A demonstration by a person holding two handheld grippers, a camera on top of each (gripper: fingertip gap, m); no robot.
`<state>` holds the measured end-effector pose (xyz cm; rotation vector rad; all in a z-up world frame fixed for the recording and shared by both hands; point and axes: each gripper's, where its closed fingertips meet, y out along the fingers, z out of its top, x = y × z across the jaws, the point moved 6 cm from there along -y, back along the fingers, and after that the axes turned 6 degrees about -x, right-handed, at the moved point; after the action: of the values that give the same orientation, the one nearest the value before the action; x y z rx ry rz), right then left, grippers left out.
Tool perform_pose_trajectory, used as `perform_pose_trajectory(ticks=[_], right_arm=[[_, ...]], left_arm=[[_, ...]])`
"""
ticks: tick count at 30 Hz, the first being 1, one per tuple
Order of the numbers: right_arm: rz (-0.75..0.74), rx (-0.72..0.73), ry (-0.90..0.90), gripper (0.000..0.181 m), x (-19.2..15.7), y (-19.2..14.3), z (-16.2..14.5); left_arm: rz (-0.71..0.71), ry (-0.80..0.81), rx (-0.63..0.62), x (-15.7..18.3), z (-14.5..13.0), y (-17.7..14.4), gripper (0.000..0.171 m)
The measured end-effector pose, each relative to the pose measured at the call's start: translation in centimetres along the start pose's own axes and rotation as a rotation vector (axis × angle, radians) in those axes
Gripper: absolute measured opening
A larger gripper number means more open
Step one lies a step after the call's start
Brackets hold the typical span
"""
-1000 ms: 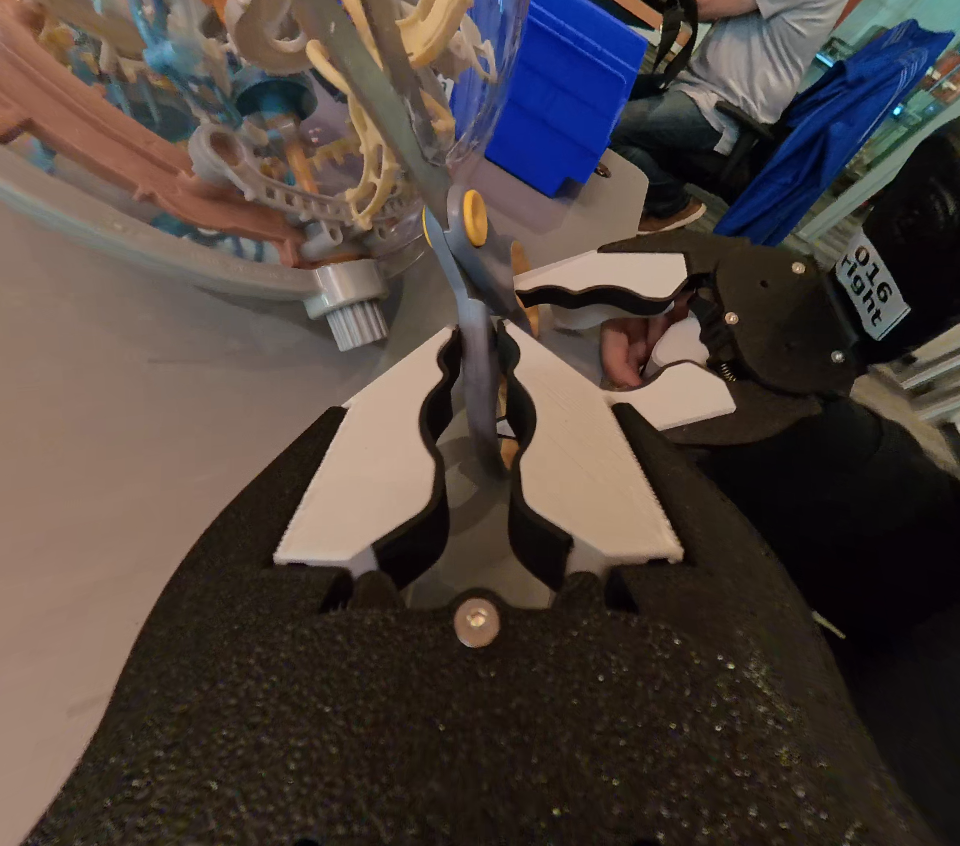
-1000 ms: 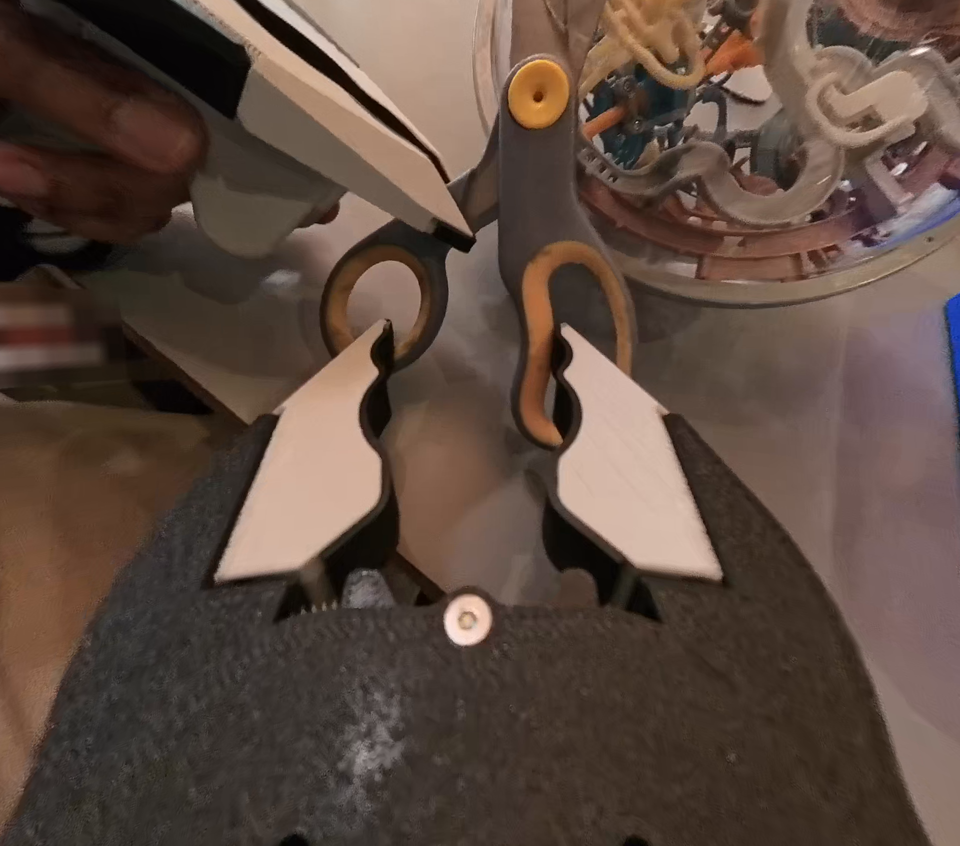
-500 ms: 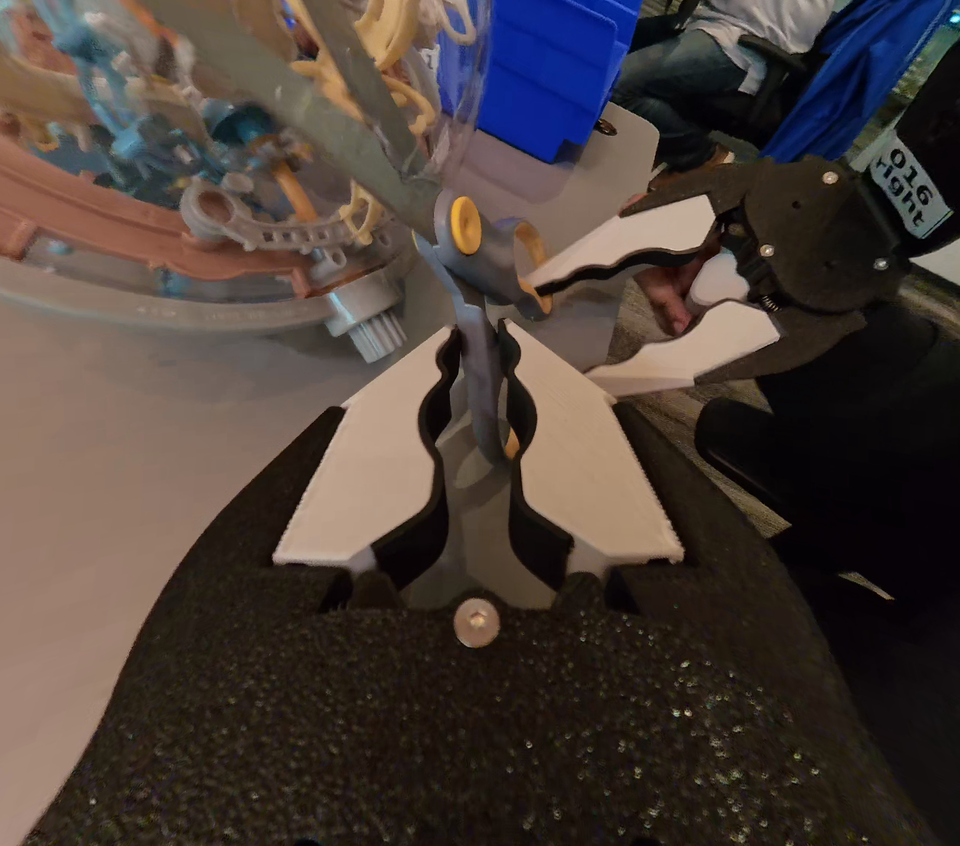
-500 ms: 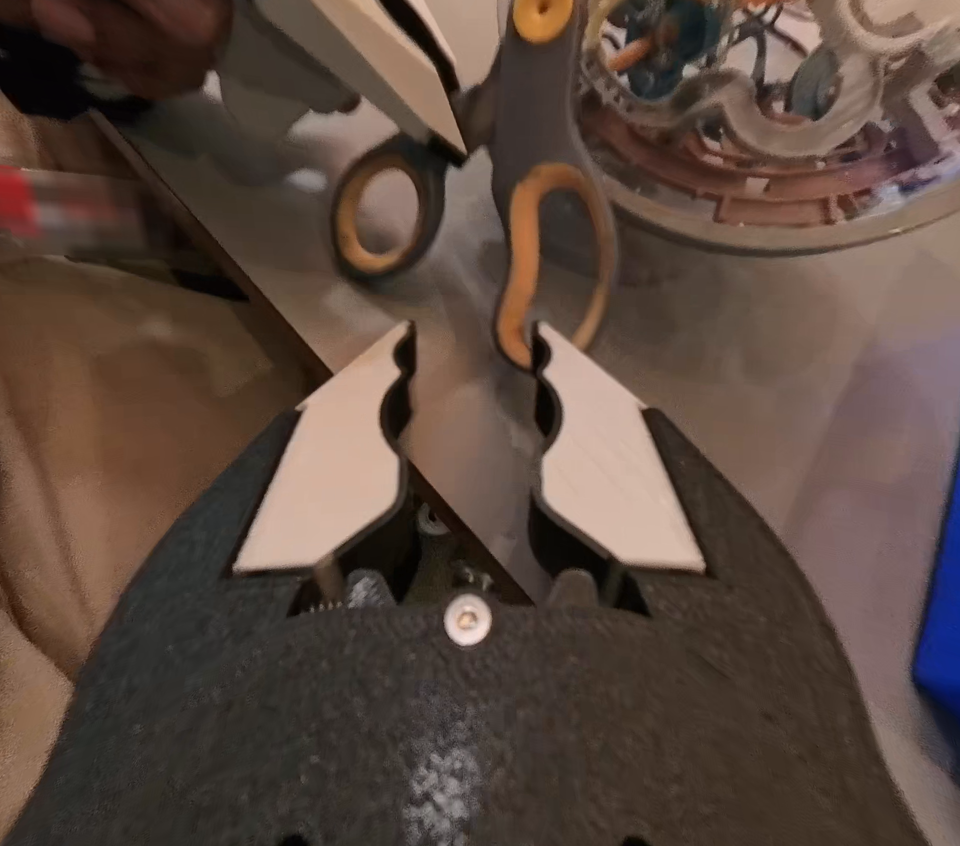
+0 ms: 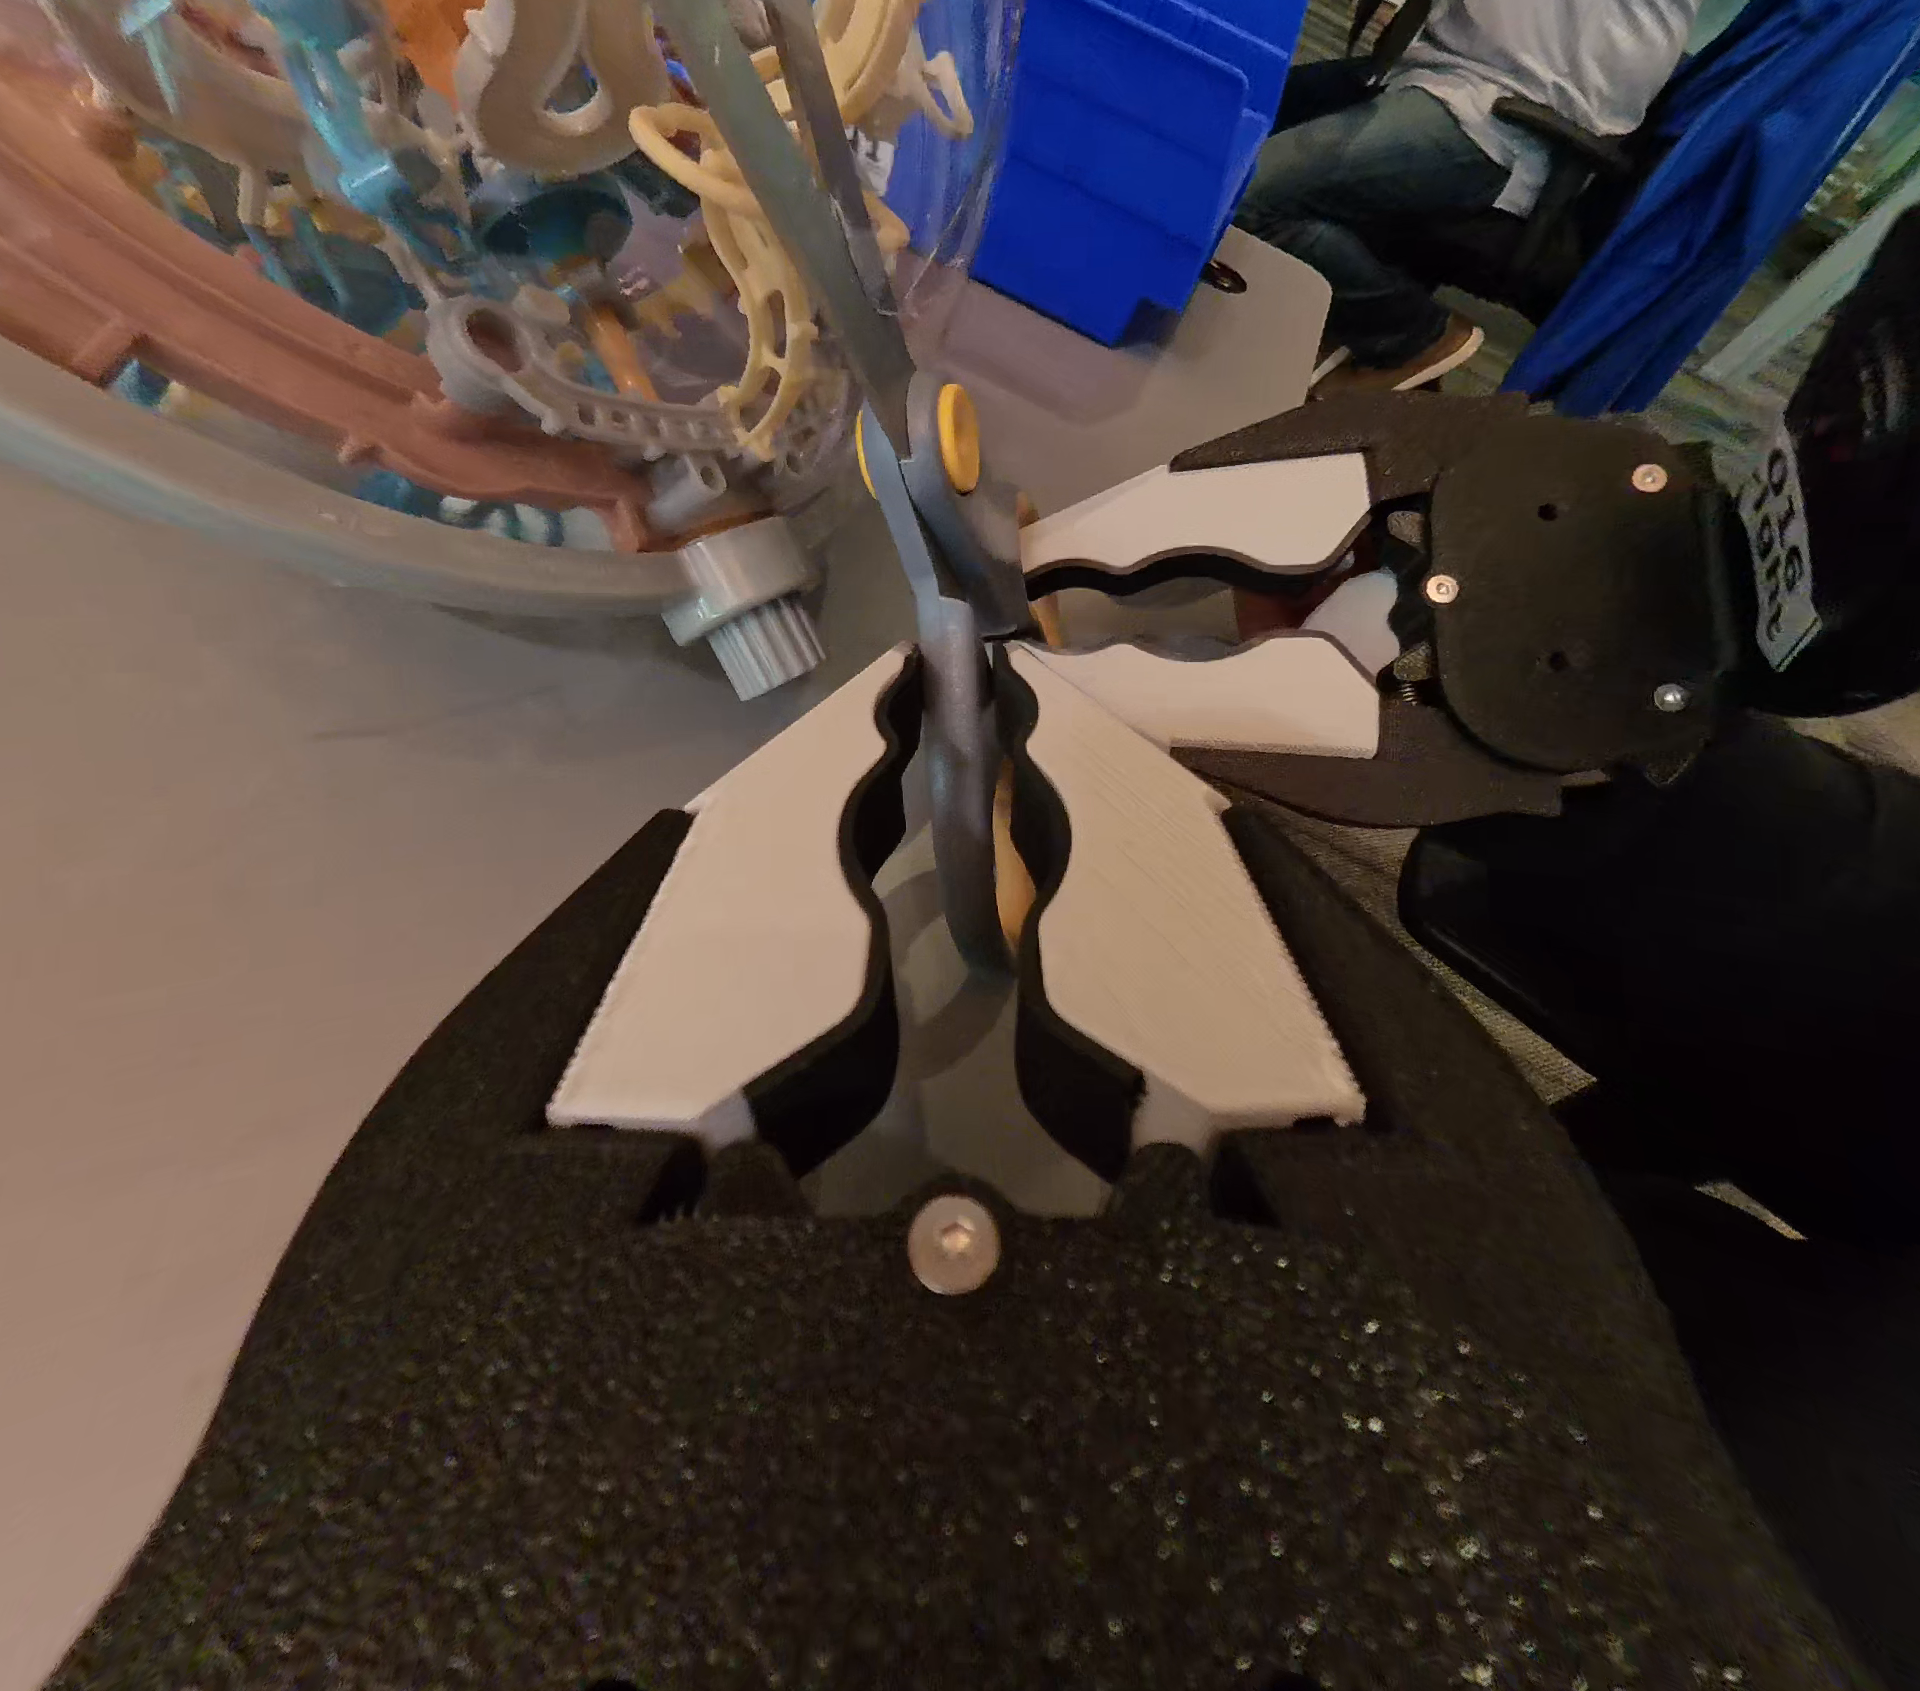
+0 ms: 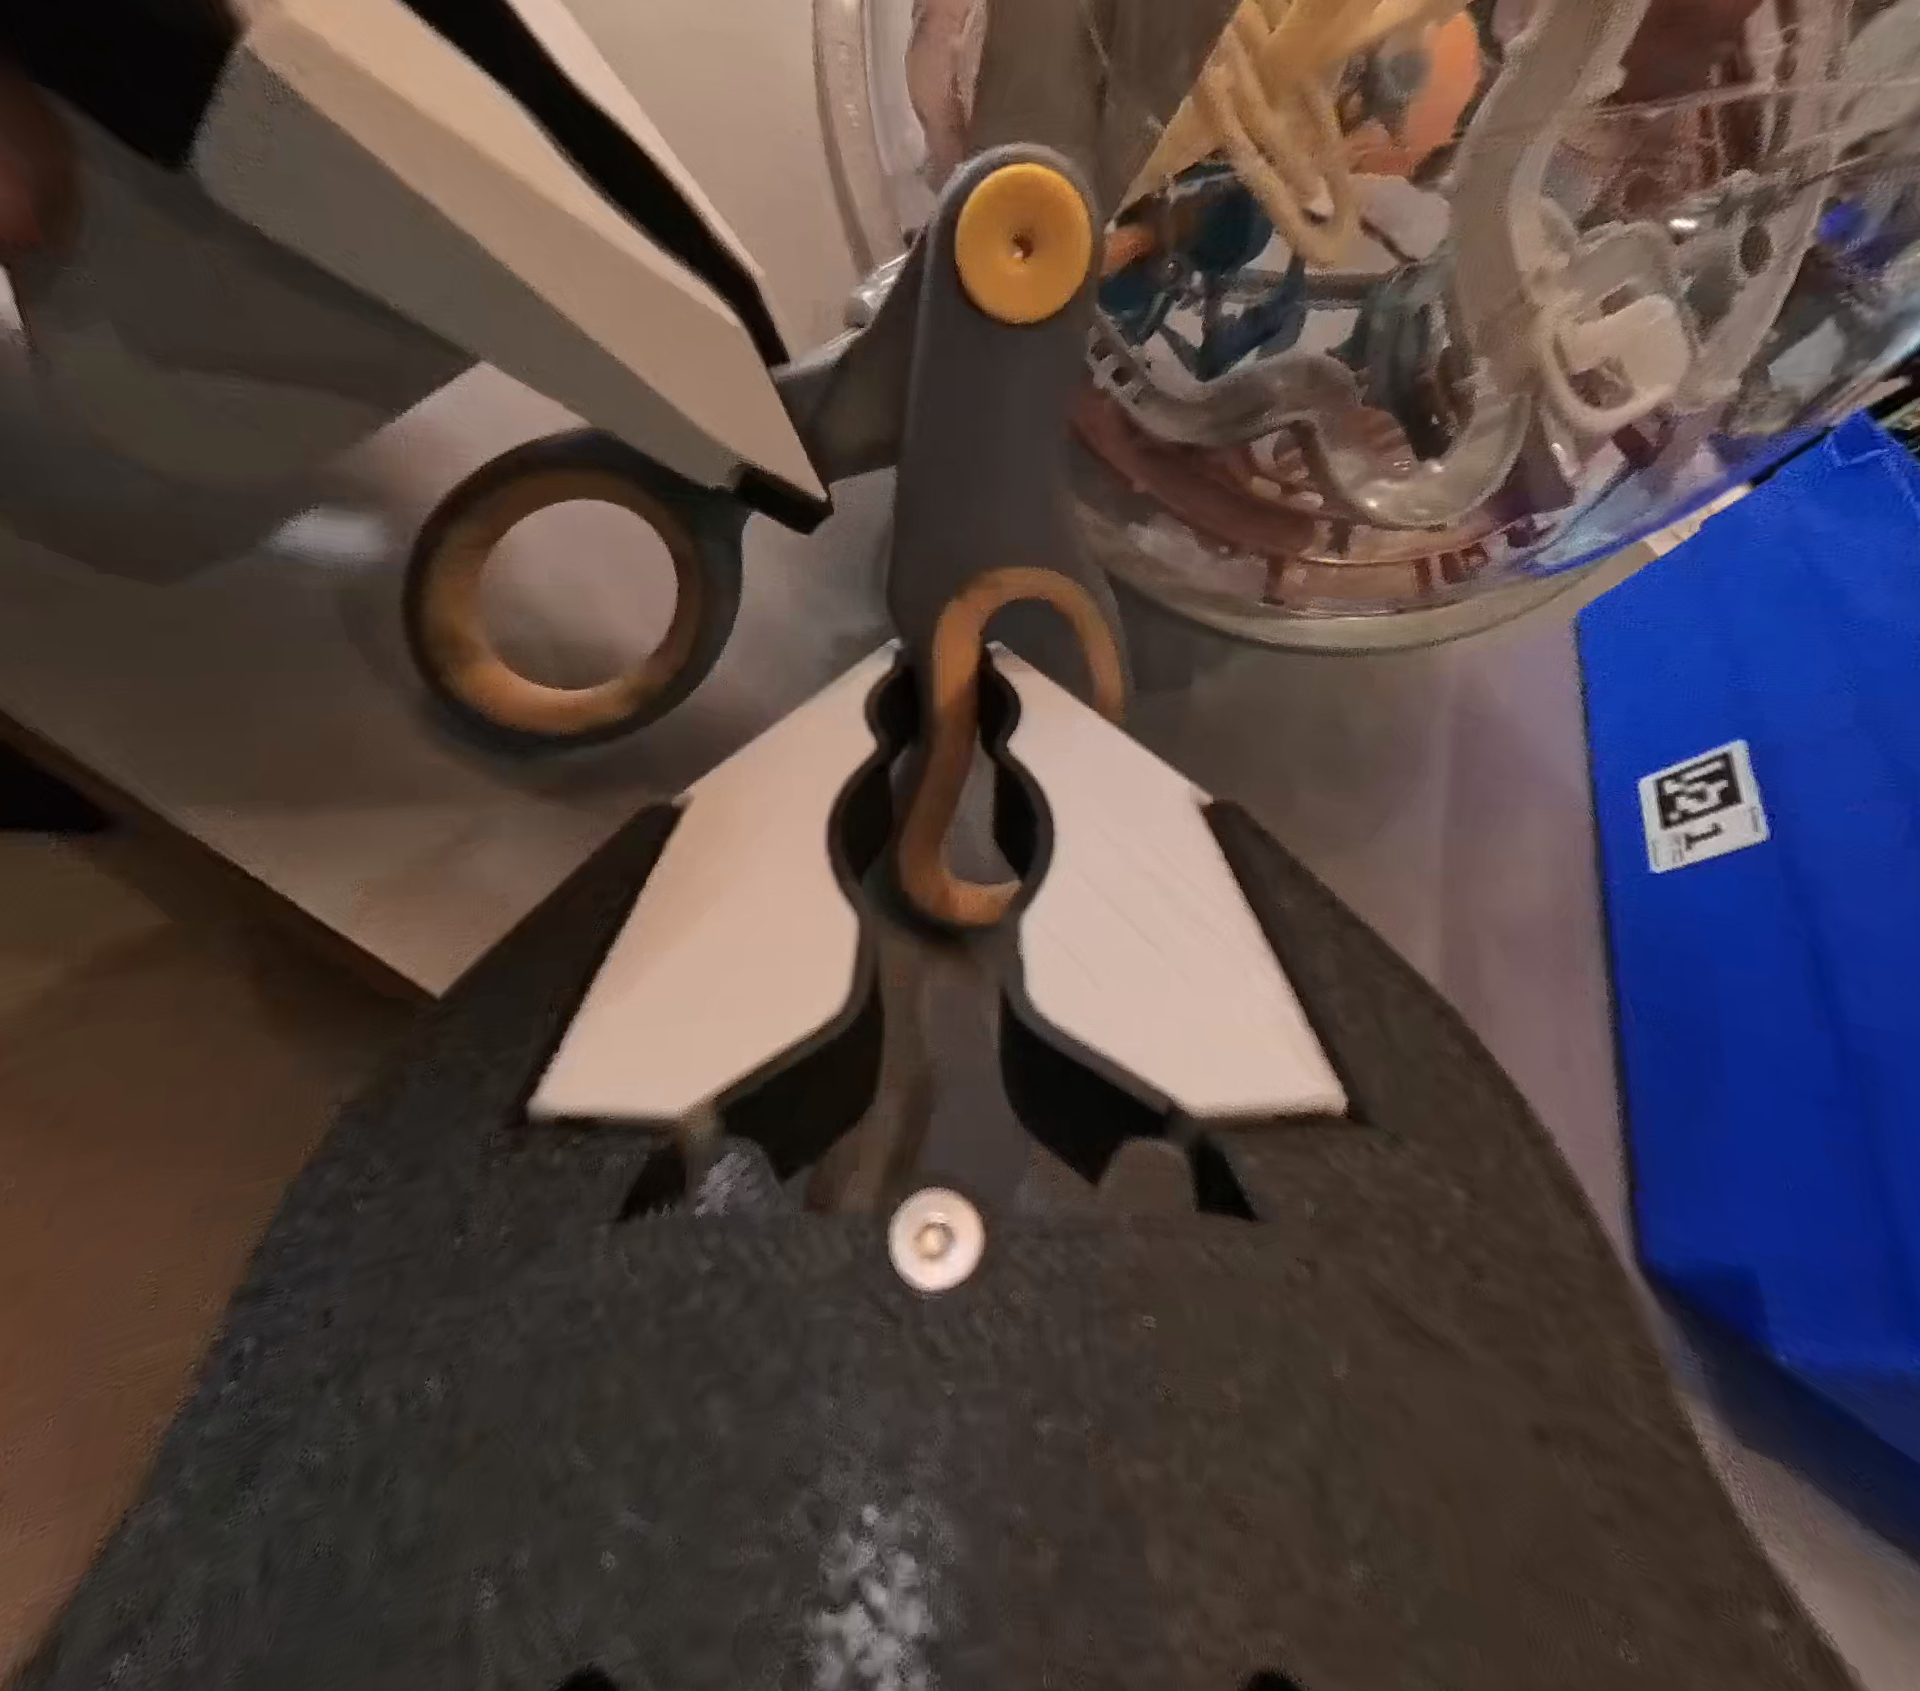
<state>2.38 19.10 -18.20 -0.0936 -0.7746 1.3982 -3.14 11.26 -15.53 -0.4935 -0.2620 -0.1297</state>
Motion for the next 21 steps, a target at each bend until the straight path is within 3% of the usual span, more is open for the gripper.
perform_pose_trajectory(ticks=[5,21], right_arm=[[0.105,-0.024,0.137,0.012,0.8,0.1,-0.4],[0.046,0.049,0.026,0.009,0.3,0.1,0.1]], left_arm=[[-0.045,-0.026,0.008,-0.3,0.0,-0.7,0.008],[-0.047,-0.032,0.03,-0.5,0.1,-0.7,0.009]])
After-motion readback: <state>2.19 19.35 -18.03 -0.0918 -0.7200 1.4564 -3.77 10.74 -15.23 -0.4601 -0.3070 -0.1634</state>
